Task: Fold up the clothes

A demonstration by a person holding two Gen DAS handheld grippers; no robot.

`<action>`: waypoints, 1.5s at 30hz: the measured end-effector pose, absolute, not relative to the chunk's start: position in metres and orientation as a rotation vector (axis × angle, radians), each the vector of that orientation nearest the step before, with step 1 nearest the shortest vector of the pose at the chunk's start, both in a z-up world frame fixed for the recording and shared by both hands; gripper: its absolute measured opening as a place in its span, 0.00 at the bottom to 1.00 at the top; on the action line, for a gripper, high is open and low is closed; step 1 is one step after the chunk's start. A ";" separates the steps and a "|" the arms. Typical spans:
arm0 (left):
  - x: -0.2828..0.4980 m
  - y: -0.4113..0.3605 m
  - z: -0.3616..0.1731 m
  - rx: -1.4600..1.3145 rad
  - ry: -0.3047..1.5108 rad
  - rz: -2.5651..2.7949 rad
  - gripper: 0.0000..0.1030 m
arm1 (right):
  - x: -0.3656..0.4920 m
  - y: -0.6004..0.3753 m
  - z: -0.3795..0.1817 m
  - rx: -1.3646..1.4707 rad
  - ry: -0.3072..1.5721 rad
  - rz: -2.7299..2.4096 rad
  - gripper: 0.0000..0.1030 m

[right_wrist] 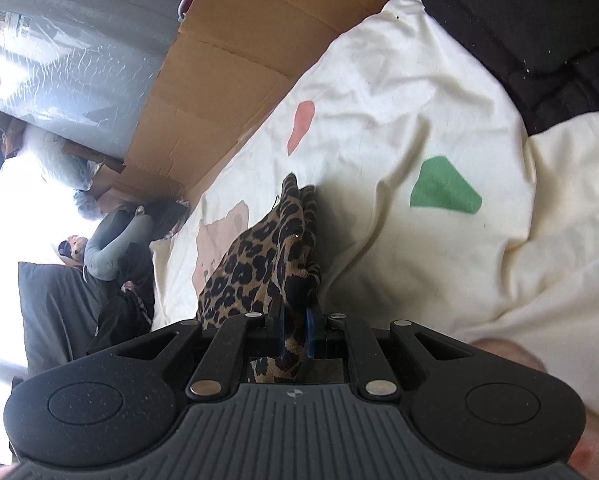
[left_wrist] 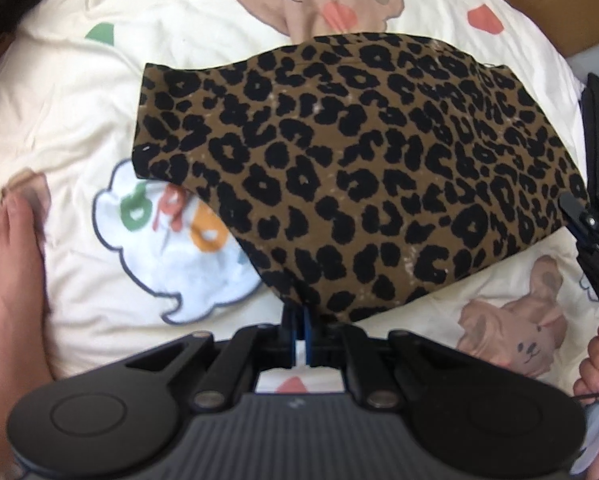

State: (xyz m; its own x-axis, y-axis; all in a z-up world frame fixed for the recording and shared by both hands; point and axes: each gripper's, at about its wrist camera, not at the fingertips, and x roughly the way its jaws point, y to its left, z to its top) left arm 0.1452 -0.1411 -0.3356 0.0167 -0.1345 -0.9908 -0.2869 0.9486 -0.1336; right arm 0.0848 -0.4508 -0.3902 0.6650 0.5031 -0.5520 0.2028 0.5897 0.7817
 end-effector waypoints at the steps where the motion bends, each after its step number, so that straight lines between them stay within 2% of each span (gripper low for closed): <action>1: 0.143 -0.141 -0.336 -0.358 1.553 0.137 0.04 | 0.086 -0.452 -0.390 0.950 0.856 0.201 0.08; 26: 0.082 -0.183 -0.345 -0.701 1.474 0.219 0.04 | 0.118 -0.486 -0.383 0.928 0.811 0.155 0.07; 38: 0.055 -0.193 -0.375 -0.866 1.411 0.227 0.04 | 0.120 -0.497 -0.395 0.930 0.828 0.102 0.07; 45: 0.046 -0.193 -0.385 -0.864 1.462 0.236 0.05 | 0.119 -0.497 -0.404 0.908 0.849 0.076 0.08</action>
State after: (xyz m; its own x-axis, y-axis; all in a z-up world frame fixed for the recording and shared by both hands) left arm 0.0464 -0.1934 -0.3851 0.1471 -0.3552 -0.9231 -0.6275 0.6879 -0.3647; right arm 0.1192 -0.4970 -0.4036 0.6811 0.3956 -0.6161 0.2807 0.6361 0.7187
